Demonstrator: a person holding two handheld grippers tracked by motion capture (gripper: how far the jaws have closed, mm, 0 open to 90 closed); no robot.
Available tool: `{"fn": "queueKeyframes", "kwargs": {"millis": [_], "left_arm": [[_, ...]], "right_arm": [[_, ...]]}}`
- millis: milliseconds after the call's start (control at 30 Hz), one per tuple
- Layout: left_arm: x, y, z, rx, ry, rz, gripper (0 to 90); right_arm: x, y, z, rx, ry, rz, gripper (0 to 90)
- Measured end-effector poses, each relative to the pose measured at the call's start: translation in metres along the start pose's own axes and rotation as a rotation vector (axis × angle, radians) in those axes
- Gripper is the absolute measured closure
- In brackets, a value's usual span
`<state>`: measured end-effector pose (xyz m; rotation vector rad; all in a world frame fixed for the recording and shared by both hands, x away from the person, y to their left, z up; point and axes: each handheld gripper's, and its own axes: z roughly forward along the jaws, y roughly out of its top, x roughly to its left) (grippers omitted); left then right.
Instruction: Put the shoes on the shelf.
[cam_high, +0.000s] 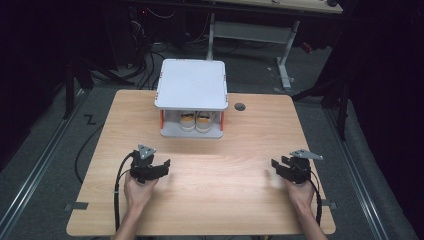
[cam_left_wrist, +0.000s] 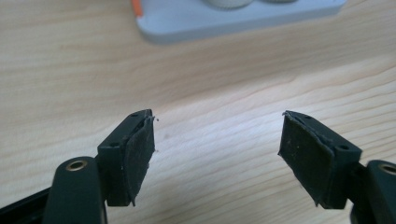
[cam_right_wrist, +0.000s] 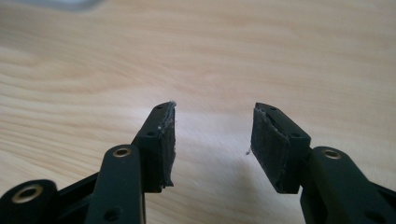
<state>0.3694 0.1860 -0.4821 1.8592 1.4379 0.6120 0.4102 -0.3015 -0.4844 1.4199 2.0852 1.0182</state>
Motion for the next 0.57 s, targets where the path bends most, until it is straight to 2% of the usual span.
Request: {"fn": "queueKeyframes", "kwargs": {"millis": [100,233,267,367,567], "left_arm": [[0.004,-0.006,0.006,0.026,0.037,0.001,26.4],[0.007,-0.014,0.015,0.061,0.078,-0.006,25.3],[0.008,-0.017,0.016,0.041,0.082,-0.001,24.0],[0.008,-0.017,0.016,0.036,0.088,-0.011,23.7],[0.008,-0.017,0.016,0.038,0.088,-0.012,23.7]], "right_arm": [[-0.004,-0.008,0.008,0.033,-0.034,0.001,48.4],[-0.004,-0.011,0.011,0.028,-0.053,-0.011,48.3],[-0.003,-0.011,0.012,0.029,-0.058,-0.019,48.1],[0.0,-0.011,0.012,0.036,-0.076,-0.047,47.4],[0.0,-0.011,0.012,0.036,-0.074,-0.041,46.7]]}}
